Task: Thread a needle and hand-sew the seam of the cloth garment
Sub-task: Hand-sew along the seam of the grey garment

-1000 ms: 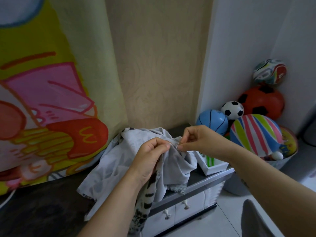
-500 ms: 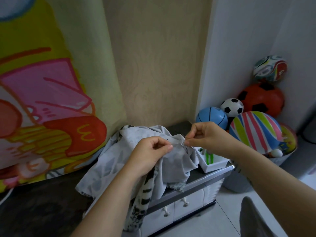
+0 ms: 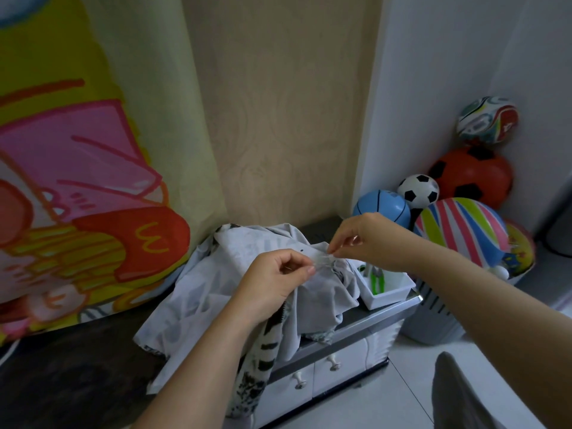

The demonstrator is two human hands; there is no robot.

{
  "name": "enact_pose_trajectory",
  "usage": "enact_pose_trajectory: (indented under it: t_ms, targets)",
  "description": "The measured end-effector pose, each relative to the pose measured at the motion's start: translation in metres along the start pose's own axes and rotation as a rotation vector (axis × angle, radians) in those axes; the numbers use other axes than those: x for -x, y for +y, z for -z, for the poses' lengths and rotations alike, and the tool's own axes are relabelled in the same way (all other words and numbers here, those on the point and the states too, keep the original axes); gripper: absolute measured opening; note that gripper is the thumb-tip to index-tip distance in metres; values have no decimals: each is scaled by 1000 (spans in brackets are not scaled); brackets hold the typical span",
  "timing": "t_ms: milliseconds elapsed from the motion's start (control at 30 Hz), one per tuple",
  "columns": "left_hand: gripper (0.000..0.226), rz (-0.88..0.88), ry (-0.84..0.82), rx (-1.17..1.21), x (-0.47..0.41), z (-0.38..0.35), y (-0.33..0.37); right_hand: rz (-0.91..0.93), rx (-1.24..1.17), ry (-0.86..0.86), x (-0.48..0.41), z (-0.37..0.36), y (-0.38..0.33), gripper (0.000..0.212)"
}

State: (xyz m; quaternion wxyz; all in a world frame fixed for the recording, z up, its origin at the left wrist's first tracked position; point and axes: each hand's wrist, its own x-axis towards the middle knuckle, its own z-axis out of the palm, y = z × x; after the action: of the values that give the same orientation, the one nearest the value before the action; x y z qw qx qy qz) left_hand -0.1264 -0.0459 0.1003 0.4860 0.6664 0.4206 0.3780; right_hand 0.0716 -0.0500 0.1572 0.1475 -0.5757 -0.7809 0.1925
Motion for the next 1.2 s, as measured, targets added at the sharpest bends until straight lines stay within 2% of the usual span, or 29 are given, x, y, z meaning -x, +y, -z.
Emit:
enact_pose_trajectory:
  t_ms: [167, 600, 1200]
  targets:
    - [20, 25, -2, 8, 1, 1, 0, 5, 121, -21, -4, -3, -2, 12]
    - [8, 65, -26, 73, 3, 4, 1, 1, 183, -50, -5, -6, -3, 16]
    - [11, 118, -54, 183, 3, 1, 1, 82, 82, 11, -7, -11, -12, 17]
